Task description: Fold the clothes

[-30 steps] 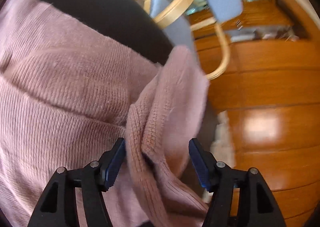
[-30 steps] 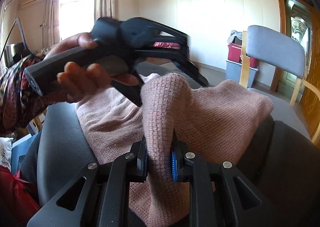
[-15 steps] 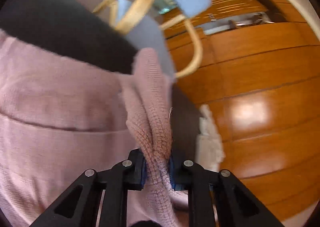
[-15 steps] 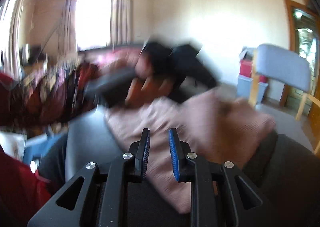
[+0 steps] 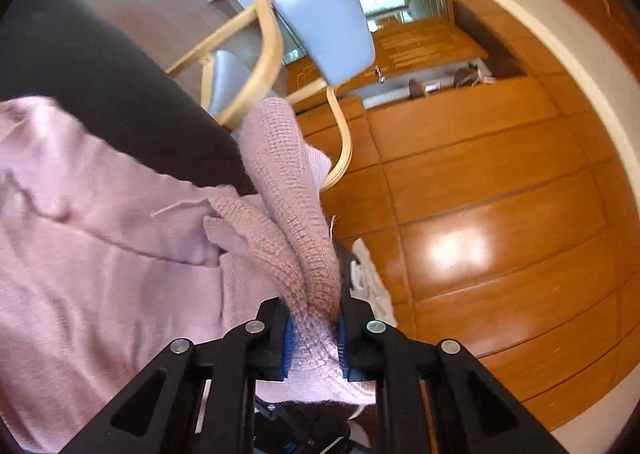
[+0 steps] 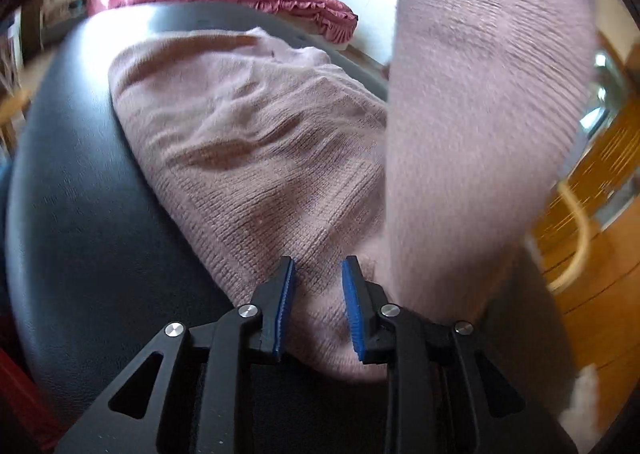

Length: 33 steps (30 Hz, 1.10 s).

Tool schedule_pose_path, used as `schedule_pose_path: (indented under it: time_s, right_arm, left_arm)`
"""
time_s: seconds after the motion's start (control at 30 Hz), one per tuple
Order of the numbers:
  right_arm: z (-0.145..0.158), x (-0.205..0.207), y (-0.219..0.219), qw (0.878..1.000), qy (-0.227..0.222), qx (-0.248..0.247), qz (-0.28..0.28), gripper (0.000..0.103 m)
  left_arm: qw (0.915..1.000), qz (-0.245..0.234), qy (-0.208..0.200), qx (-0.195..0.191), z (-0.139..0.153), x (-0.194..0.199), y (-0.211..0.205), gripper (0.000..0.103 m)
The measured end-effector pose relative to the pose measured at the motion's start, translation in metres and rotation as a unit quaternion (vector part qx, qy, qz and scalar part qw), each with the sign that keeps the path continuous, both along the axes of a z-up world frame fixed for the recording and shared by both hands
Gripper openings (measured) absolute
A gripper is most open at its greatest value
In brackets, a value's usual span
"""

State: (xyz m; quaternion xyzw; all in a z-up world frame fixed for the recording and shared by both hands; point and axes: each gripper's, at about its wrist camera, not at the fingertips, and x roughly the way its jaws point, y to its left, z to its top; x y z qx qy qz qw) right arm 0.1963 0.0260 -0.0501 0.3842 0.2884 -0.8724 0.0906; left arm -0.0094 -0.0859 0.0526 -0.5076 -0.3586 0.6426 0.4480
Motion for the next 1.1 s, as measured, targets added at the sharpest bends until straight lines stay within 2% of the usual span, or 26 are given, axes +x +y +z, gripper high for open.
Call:
schedule_pose_path:
  time_s: [0.17, 0.37, 0.57, 0.63, 0.7, 0.73, 0.8, 0.87, 0.93, 0.97, 1.0, 1.1]
  right_arm:
    - [-0.008, 0.004, -0.028, 0.995, 0.011, 0.092, 0.02, 0.032]
    - [-0.004, 0.01, -0.054, 0.99, 0.025, 0.13, 0.056, 0.034]
    - [-0.012, 0.011, -0.081, 0.981, 0.022, 0.171, 0.094, 0.036]
    - [-0.011, 0.017, -0.089, 0.977, 0.024, 0.176, 0.116, 0.036]
    - [0.0, 0.027, -0.092, 0.979, 0.01, 0.138, 0.149, 0.036]
    - [0.008, 0.029, -0.09, 0.982, -0.009, 0.098, 0.161, 0.036]
    - [0.028, 0.026, -0.079, 0.982, -0.064, -0.015, 0.175, 0.036]
    - [0.048, 0.014, -0.06, 0.973, -0.099, -0.127, 0.167, 0.036]
    - [0.067, -0.003, -0.04, 0.964, -0.092, -0.209, 0.139, 0.04]
    - [0.077, -0.013, -0.033, 0.961, -0.078, -0.237, 0.12, 0.043]
    - [0.084, -0.027, -0.028, 0.96, -0.064, -0.254, 0.1, 0.047]
    - [0.094, -0.068, -0.022, 0.956, -0.039, -0.284, 0.053, 0.048]
  left_arm:
    - [0.9993, 0.018, 0.005, 0.032, -0.007, 0.002, -0.049, 0.015]
    - [0.9982, 0.041, 0.03, 0.032, -0.02, 0.007, -0.111, 0.015]
    - [0.9919, 0.066, 0.106, -0.025, -0.03, 0.02, -0.161, 0.015]
    - [0.9844, 0.081, 0.139, -0.071, -0.036, 0.024, -0.17, 0.016]
    - [0.9783, 0.087, 0.157, -0.103, -0.048, 0.027, -0.18, 0.016]
    - [0.9766, 0.086, 0.16, -0.115, -0.056, 0.029, -0.185, 0.016]
    - [0.974, 0.087, 0.16, -0.135, -0.074, 0.031, -0.194, 0.016]
    - [0.9741, 0.095, 0.147, -0.142, -0.096, 0.033, -0.204, 0.017]
    - [0.974, 0.103, 0.137, -0.148, -0.115, 0.034, -0.213, 0.018]
    - [0.9741, 0.107, 0.142, -0.14, -0.113, 0.034, -0.215, 0.018]
    - [0.974, 0.11, 0.148, -0.132, -0.111, 0.035, -0.218, 0.019]
    - [0.9733, 0.119, 0.164, -0.107, -0.105, 0.036, -0.225, 0.02]
